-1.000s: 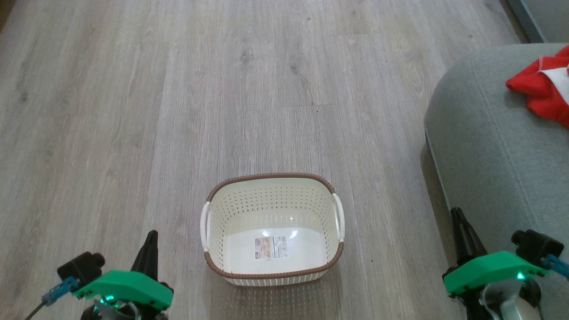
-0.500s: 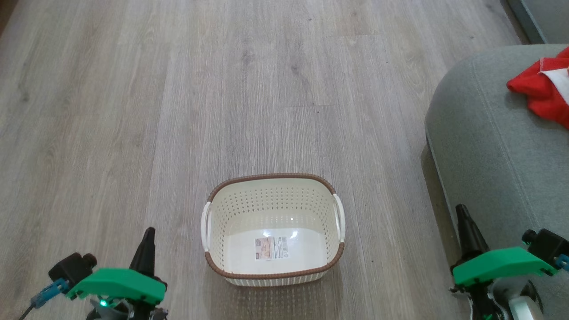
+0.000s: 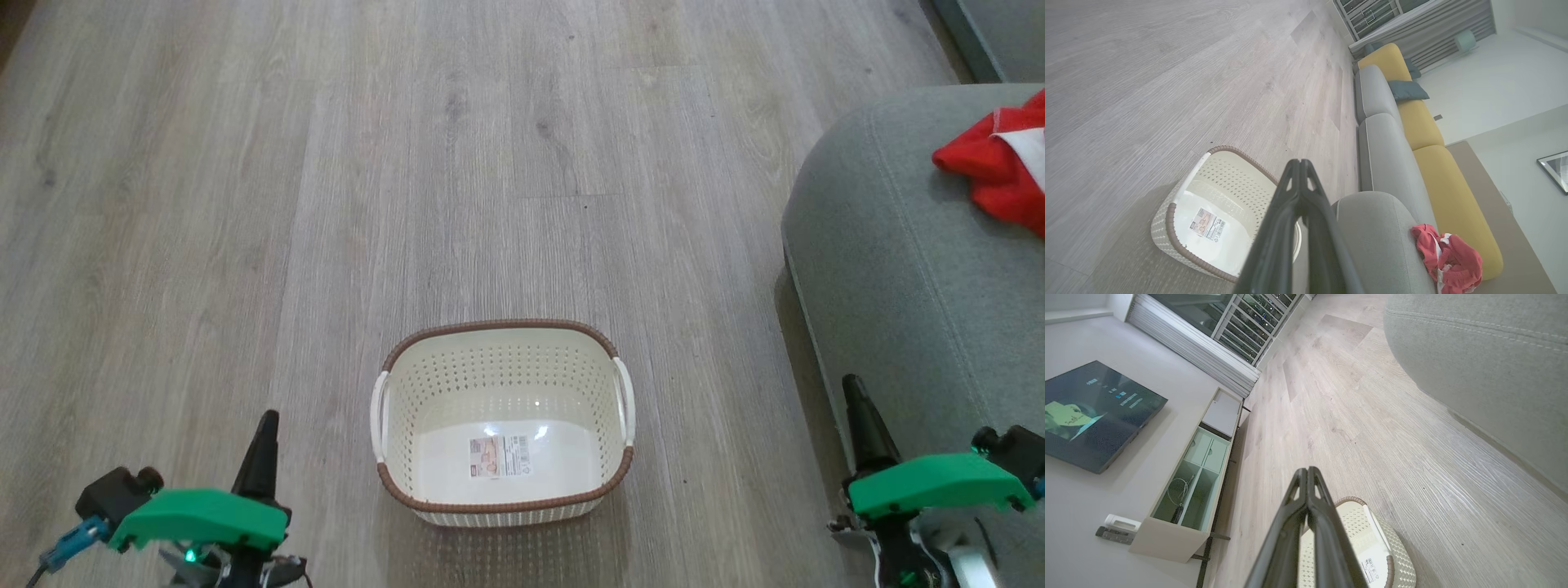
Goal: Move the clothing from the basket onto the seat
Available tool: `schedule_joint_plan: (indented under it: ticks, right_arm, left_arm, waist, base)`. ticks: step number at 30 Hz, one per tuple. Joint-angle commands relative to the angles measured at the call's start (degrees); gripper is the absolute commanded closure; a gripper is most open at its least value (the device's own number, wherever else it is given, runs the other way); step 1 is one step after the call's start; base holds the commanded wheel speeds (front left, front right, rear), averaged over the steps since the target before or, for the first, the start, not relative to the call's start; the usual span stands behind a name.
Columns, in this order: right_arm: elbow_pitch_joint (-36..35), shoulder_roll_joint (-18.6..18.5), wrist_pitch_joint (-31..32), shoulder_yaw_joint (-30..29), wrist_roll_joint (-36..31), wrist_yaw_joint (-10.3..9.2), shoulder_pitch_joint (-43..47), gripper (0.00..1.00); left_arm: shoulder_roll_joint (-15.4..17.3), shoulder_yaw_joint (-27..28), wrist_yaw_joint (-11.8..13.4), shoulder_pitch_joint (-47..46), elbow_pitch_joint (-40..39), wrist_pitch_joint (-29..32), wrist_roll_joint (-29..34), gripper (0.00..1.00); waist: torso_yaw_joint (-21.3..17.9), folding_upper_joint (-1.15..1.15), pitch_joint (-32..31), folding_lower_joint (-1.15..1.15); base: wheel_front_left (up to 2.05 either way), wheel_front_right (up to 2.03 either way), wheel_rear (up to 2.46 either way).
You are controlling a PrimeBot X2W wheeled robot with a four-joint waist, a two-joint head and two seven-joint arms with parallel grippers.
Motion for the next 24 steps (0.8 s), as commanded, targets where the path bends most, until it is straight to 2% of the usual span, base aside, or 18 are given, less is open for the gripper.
schedule_joint_plan:
  ticks: [1, 24]
  right_arm:
    - [-2.3, 0.1, 0.5, 0.3, 1.6, 0.00, -3.0, 1.00]
    - [-3.1, 0.3, 4.4, -1.0, 17.5, 0.00, -3.6, 1.00]
  left_arm:
    - [0.2, 1.5, -0.2, -3.0, -2.3, 0.5, -1.4, 1.00]
    - [0.2, 3.2, -0.4, -3.3, -4.5, 4.3, -15.5, 1.00]
  waist:
    - [0.0, 0.00, 0.0, 0.00]
    - [0.3, 0.00, -0.2, 0.00]
  base:
    - [0.00, 0.00, 0.00]
    - [0.00, 0.00, 0.00]
